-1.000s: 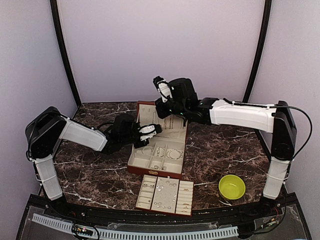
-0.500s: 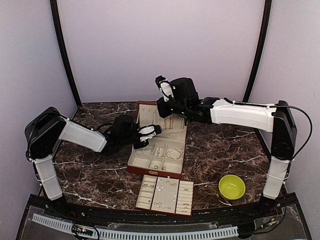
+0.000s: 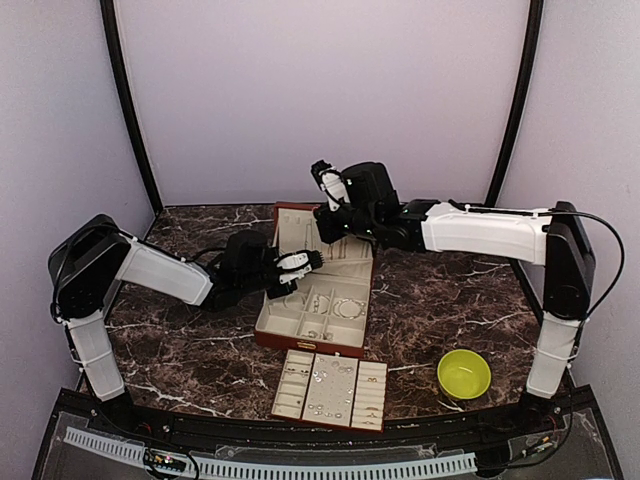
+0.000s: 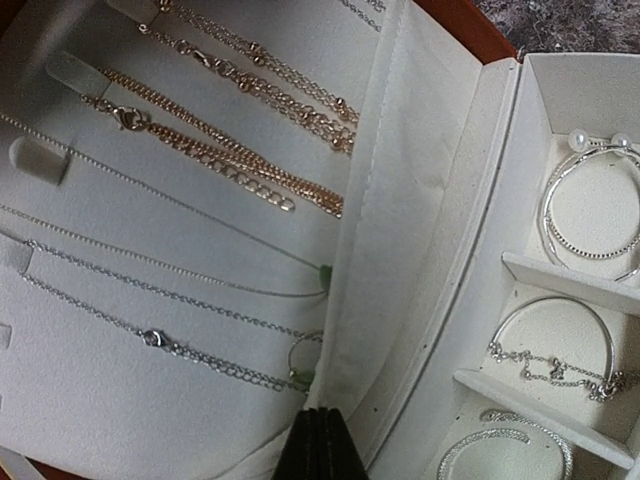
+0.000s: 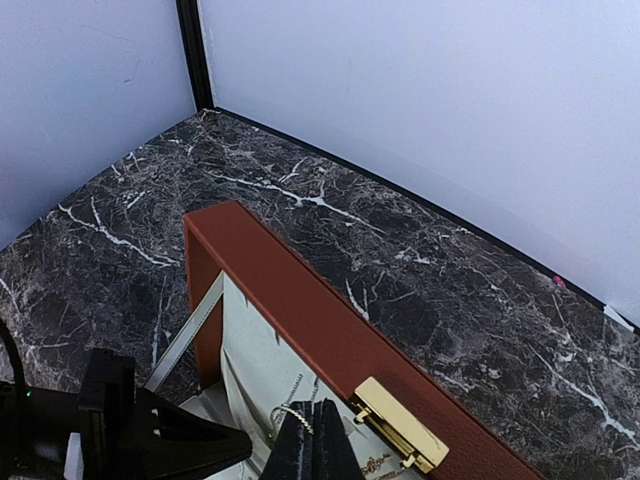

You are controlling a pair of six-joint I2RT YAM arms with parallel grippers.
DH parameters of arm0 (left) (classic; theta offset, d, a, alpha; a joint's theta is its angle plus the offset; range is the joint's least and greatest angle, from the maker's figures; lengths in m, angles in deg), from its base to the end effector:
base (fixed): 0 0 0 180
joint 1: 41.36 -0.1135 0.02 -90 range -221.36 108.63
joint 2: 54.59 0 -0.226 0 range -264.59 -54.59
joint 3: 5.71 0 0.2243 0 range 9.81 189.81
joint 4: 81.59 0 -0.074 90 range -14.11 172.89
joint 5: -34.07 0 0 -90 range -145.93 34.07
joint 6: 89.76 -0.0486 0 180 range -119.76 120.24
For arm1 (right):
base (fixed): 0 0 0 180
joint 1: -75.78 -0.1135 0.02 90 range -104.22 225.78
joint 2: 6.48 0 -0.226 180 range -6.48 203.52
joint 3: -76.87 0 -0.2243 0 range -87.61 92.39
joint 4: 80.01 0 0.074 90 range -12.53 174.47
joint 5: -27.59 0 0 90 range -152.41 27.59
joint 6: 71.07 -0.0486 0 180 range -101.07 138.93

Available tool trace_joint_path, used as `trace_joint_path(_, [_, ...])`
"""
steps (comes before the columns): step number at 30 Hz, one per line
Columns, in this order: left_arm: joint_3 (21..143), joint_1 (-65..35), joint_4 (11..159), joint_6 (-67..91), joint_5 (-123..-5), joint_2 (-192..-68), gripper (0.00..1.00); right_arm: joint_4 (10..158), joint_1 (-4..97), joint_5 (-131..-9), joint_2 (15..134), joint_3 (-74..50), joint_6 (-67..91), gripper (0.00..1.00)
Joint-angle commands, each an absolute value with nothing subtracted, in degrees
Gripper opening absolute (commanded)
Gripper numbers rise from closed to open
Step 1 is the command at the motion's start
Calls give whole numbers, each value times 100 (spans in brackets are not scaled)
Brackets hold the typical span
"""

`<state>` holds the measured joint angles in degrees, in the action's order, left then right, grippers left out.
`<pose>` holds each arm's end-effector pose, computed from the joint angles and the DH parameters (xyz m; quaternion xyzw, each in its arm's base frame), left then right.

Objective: Organize the mixed jewelry

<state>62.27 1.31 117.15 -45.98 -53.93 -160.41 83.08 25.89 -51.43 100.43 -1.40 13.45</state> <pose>0.2766 -0.2526 0.1532 0.5631 0.5886 0.0322 0.5792 0.2789 0.3167 0.2637 -0.2626 0.7846 0.1880 0.5292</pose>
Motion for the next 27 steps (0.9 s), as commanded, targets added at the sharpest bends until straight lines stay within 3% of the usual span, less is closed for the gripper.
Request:
trace_joint_path(1, [6063,204,11479,-4591,-5436,-15867,0,8403,2663,-5244,9887,-145,1196,0])
trace_joint_path(24, [6033,231,11910,-4271,-5547,-15630,0,8035,2745,-5160,10136,36,1044,0])
trace_joint_path(27, [5987,224,12026,-4180,-5576,-15532,6,8043,2745,-5162,10127,28,1040,0])
